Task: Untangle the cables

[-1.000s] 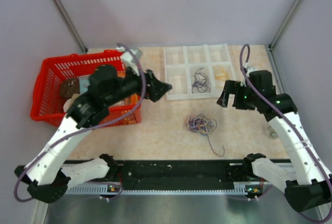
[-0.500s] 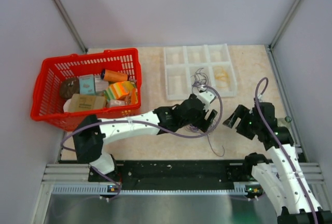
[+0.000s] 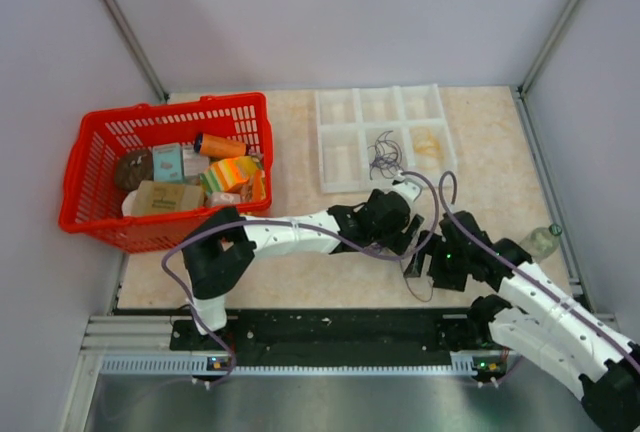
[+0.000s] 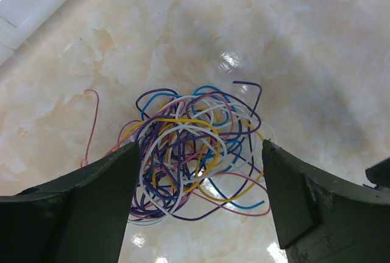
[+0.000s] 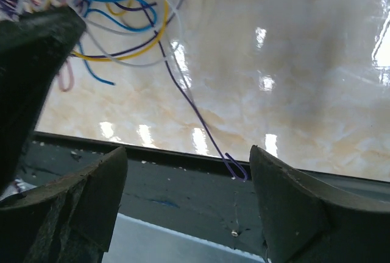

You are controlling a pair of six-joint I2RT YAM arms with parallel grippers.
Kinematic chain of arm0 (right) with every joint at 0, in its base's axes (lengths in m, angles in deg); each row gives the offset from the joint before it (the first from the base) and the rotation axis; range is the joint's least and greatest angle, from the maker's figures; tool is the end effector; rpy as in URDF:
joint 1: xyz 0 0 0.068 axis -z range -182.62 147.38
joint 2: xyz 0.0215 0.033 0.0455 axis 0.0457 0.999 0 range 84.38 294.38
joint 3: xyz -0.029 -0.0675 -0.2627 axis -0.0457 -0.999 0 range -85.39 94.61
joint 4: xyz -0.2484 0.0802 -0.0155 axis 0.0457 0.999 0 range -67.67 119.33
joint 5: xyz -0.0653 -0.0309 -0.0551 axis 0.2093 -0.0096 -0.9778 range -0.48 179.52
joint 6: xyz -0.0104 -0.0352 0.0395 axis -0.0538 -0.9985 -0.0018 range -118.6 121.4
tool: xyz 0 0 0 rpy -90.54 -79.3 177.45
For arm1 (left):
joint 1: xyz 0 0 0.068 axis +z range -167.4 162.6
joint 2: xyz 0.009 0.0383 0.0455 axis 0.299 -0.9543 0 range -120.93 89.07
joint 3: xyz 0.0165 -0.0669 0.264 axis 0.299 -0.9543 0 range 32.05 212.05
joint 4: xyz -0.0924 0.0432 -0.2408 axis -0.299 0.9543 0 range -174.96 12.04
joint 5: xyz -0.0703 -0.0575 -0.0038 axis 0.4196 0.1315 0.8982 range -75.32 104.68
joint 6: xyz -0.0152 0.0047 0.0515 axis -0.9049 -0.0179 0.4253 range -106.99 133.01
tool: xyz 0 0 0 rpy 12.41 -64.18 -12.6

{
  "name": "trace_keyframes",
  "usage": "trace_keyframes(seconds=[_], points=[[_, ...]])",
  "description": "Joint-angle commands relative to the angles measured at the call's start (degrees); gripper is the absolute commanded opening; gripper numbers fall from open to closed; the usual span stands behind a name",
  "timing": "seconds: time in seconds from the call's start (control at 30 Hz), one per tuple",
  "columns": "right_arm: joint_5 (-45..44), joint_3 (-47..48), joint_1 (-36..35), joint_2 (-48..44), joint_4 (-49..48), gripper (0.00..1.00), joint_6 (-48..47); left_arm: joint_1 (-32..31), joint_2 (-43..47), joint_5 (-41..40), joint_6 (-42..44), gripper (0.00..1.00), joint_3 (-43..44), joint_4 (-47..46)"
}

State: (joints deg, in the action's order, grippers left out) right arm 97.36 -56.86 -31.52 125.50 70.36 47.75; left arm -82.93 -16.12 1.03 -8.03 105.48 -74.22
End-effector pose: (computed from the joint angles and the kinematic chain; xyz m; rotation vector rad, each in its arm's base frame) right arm 0.1088 0.0657 0.1971 0.3695 2.7328 0.5908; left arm 0.1772 -0.3690 0.2170 0.7708 2.2093 -0.5013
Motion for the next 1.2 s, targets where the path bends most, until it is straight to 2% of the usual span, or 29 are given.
trace_keyframes(seconds=[0.0, 0.1, 0.3, 0.37, 0.4, 0.43, 0.47, 0.53, 0.57, 0.6, 0.63, 0.8, 0.97, 1.07, 1.17], points=[[-7.74, -1.8, -3.97, 0.29, 1.19, 0.79, 5.85, 0.76, -0.2, -2.61, -2.69, 0.84, 0.14, -4.23], [-7.66, -4.1, -3.97, -2.53, -0.3, 0.75, 6.21, 1.29, 0.24, -2.44, -3.39, 0.78, -2.23, -6.34], [-8.2, -6.21, -3.97, -1.75, -4.6, 0.48, 4.63, 3.05, -1.34, -0.24, -4.28, 0.71, -3.47, -7.58], [-4.51, -7.26, -3.97, -1.84, -7.15, 0.34, 4.1, 3.05, -0.9, 0.29, -4.36, 0.69, -3.73, -7.58], [-3.28, -7.7, -3.97, -1.92, -8.21, 0.21, 4.19, 2.96, -0.81, 0.2, -4.36, 0.66, -3.82, -7.67], [-2.66, -8.14, -4.05, -1.84, -8.83, 0.03, 4.19, 3.05, -0.81, -0.23, -4.36, 0.63, -4.08, -7.41], [-2.48, -7.97, -3.97, -1.92, -9.01, 0.0, 4.1, 3.13, -0.72, -0.41, -4.36, 0.56, -4.0, -7.23], [-3.17, -6.31, -3.97, -1.83, -8.75, 0.0, 2.7, 3.83, -0.2, -0.94, -4.36, 0.4, -4.08, -5.22], [-4.48, -4.12, -3.97, -1.92, -8.05, 0.0, 1.65, 4.45, 0.5, -1.2, -4.54, 0.19, -3.91, -3.81], [-6.5, -1.66, -3.97, -2.01, -6.91, 0.0, -0.01, 5.15, 1.9, -2.25, -5.06, 0.03, -3.73, -0.93], [-7.65, 1.84, -3.88, -1.93, -4.2, 0.0, 0.14, 5.94, 4.18, -3.48, -5.07, 0.0, -3.73, 1.54], [-20.29, 18.19, -3.88, -1.14, 2.06, 0.0, -2.92, 8.32, 20.6, -12.97, -2.0, 0.0, -7.15, 10.08], [-31.11, 39.71, -3.88, 4.13, 5.75, 0.0, -9.86, 13.32, 30.38, -9.21, -2.16, 0.0, -13.64, 10.89], [-31.4, 54.73, -3.88, 8.17, 5.94, 0.0, -15.22, 13.68, 32.23, -8.76, -4.62, 0.0, -19.71, 8.69], [-24.83, 71.26, -3.88, 12.04, 4.8, 0.0, -20.4, 13.77, 32.94, -7.53, -7.08, 0.0, -24.02, 4.65]])
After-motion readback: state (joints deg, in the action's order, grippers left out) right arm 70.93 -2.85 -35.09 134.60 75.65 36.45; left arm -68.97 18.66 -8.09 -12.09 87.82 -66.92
